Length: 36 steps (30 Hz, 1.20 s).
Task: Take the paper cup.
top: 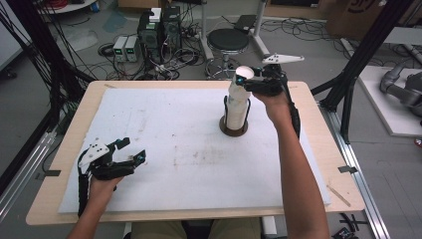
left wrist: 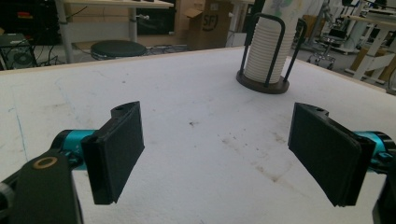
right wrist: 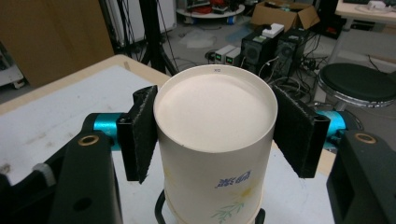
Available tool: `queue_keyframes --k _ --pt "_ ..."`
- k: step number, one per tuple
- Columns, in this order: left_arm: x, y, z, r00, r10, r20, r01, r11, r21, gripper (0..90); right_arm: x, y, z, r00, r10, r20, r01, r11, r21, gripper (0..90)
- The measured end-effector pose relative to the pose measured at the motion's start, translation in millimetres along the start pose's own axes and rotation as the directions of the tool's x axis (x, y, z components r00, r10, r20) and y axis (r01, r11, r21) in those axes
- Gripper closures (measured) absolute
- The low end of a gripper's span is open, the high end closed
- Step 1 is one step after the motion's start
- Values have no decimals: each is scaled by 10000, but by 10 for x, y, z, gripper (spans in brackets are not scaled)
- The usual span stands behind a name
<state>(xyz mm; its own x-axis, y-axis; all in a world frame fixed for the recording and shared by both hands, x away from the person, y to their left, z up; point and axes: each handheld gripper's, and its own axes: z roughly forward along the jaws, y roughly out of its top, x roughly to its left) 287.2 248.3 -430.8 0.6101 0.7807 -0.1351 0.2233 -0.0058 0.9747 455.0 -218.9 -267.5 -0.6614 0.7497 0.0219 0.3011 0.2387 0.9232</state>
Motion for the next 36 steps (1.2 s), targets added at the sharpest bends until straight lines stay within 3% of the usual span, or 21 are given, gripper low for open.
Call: queue_keyframes --k 13,19,27,30,36 --pt "-19 -4 35 9999 -26 105 25 10000 40 181 20 75 -450 9997 -163 -173 150 9970 -759 372" --pt "-18 -4 40 9998 3 179 -5 10000 80 180 94 55 -639 9986 -449 -272 428 9964 -735 373" --pt "-25 -15 49 9983 66 571 -74 9999 144 176 266 -221 -797 9946 -600 -843 545 9963 -665 373" --pt "-44 -15 47 9979 123 639 -131 9998 129 174 329 -357 -805 9913 -553 -1197 484 9970 -600 373" --pt "-79 1 29 9941 284 1050 -271 9995 -135 174 470 -530 -764 9833 -826 -1625 798 9965 -241 373"
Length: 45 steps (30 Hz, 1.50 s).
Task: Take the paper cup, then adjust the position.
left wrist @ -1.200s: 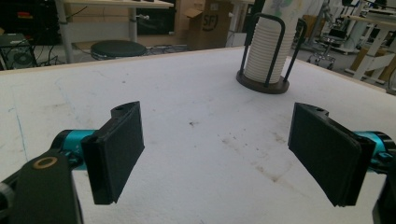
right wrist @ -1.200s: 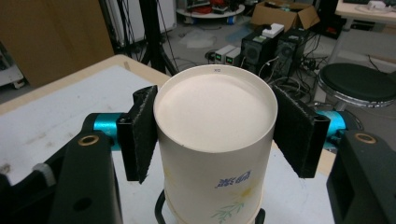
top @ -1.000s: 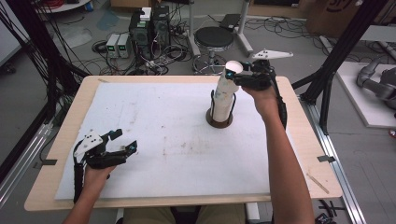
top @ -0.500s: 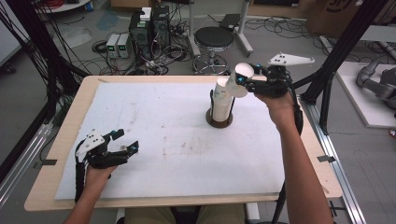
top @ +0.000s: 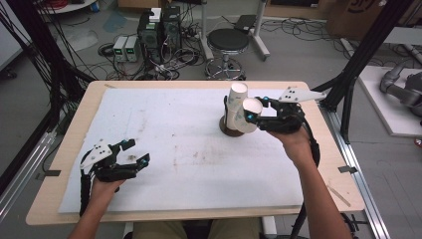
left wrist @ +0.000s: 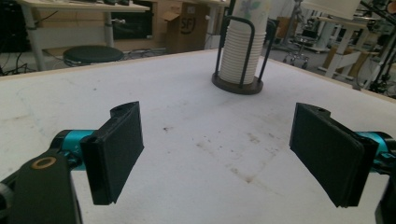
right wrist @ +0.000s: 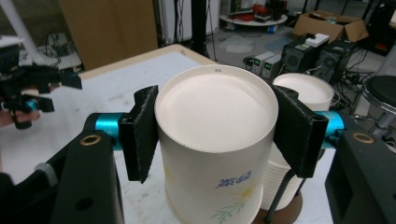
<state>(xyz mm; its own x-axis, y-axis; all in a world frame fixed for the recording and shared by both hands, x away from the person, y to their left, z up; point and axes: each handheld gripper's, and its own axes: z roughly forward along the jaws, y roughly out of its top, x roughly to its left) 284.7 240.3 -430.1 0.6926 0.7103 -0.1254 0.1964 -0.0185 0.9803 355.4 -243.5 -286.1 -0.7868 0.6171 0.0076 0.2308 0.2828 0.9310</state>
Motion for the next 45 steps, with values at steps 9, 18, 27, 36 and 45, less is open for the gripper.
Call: queue_keyframes --k 9,18,27,36,45 --pt "-77 11 36 9960 626 642 -641 9977 206 173 177 -105 109 9964 -441 -727 458 9987 219 372" --pt "-242 121 93 9945 580 872 -589 9982 76 155 396 -265 214 9873 -722 -1417 770 9966 290 371" --pt "-387 214 188 9840 891 1545 -924 9956 148 162 538 -352 313 9801 -700 -1855 742 9971 157 370" --pt "-549 253 405 9647 1116 2386 -1229 9919 329 162 647 -402 384 9715 -673 -2274 739 9970 209 370" --pt "-716 362 677 9323 1474 3303 -1695 9848 389 166 722 -428 460 9641 -603 -2587 693 9973 255 370"
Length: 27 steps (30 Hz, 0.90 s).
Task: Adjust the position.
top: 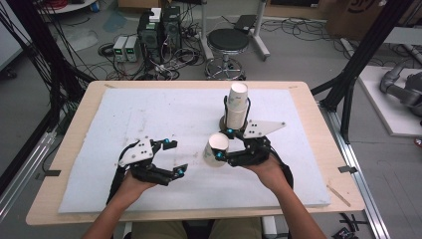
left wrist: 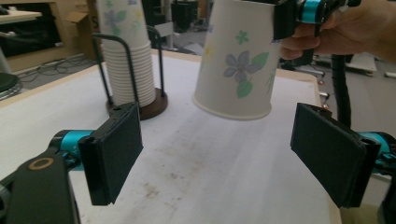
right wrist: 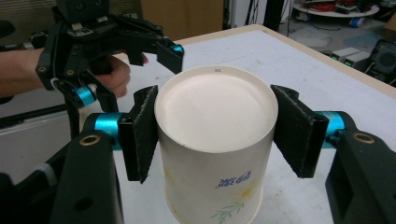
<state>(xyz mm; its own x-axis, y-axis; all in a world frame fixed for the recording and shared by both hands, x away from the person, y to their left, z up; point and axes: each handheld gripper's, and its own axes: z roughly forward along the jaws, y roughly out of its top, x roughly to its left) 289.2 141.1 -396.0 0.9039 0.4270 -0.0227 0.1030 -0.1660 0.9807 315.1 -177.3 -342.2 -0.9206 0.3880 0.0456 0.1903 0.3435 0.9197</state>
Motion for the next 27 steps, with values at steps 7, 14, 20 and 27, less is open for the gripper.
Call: queue_keyframes --k 7,14,20,27 --pt "-19 58 219 9989 157 436 -168 9996 243 166 33 34 48 9997 -111 -210 111 9999 -7 370" --pt "-42 73 338 9967 268 765 -298 9988 386 166 79 55 104 9988 -114 -472 116 9999 40 370" --pt "-45 66 393 9962 269 823 -306 9986 443 167 115 84 147 9975 -174 -688 176 9998 19 371" --pt "-45 61 421 9943 296 1024 -338 9986 395 189 132 93 161 9960 -77 -894 76 10000 -23 371"
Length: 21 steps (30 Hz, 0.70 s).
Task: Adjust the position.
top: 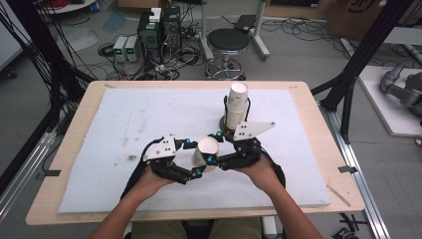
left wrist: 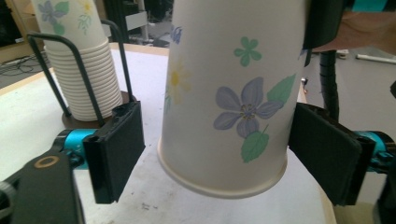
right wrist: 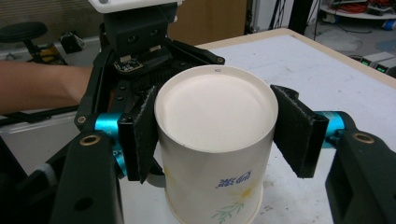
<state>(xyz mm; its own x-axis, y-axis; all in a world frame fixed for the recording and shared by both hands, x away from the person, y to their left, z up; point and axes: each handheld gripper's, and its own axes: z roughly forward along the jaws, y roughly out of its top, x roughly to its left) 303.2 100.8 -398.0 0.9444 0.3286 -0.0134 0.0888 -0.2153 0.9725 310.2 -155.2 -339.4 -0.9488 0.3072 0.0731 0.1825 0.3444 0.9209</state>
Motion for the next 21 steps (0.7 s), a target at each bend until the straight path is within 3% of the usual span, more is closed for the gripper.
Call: queue_keyframes --k 6,14,16,17,21 --pt "-15 0 28 9995 130 287 -127 9999 -98 255 -7 -6 14 9998 118 -159 -119 9999 -82 372" --pt "-13 6 15 9990 257 356 -258 9997 23 336 -10 -20 21 9995 209 -215 -211 9998 -67 362" --pt "-7 19 7 9994 187 277 -193 9996 202 343 -7 -21 29 9993 337 -133 -339 9994 -119 298" --pt "1 26 6 9995 81 297 -90 9996 281 343 -6 -18 39 9987 498 -80 -499 9987 -113 207" --pt "18 50 -9 9992 155 365 -182 9971 736 352 -17 0 28 9985 533 -145 -533 9986 -44 200"
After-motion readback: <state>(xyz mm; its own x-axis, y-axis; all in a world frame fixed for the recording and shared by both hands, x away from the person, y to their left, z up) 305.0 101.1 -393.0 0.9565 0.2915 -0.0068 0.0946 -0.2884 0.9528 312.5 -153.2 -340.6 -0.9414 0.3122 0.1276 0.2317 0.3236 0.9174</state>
